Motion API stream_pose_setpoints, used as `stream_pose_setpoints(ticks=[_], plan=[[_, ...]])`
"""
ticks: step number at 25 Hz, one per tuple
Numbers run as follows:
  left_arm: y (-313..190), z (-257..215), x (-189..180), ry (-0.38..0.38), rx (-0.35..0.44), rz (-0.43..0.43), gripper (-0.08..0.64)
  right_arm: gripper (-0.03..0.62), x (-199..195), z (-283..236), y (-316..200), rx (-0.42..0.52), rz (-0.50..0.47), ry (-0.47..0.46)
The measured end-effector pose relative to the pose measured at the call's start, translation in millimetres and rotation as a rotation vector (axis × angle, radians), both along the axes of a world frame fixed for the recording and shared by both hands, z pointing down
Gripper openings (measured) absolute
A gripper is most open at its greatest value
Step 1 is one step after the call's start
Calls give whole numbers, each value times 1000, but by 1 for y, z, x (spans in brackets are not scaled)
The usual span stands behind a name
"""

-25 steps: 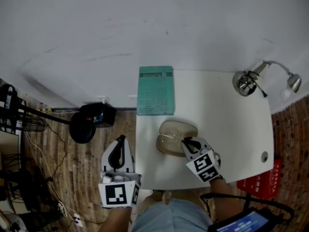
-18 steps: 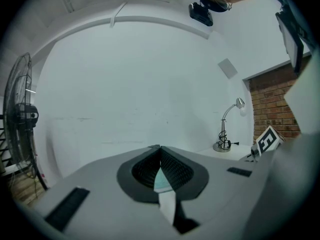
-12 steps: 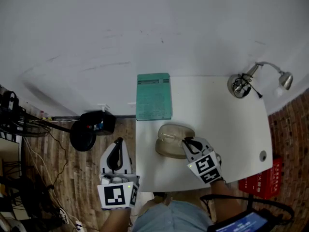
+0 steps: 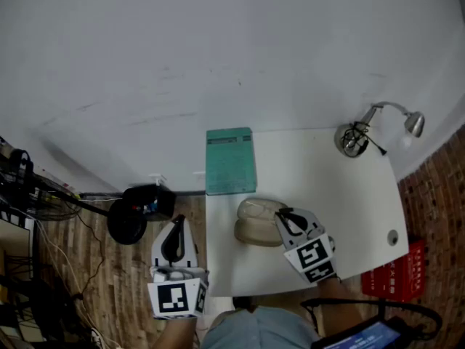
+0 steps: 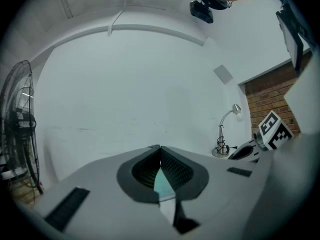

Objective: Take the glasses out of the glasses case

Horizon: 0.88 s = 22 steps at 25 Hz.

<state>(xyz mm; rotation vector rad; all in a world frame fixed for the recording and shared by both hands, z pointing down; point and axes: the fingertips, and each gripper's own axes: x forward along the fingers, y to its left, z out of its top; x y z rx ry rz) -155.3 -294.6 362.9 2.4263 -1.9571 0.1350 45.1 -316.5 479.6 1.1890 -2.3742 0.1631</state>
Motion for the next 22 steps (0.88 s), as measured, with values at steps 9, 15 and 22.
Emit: stream_pose_setpoints(ticks=[9, 15, 22], plan=[[6, -26, -10, -9, 62, -1, 6, 41, 7, -64, -1, 140, 71, -52], [10, -50, -12, -8, 120, 12, 6, 41, 17, -109, 4, 239, 125, -77], [15, -77, -9, -8, 183, 45, 6, 41, 26, -165, 13, 366, 191, -115]])
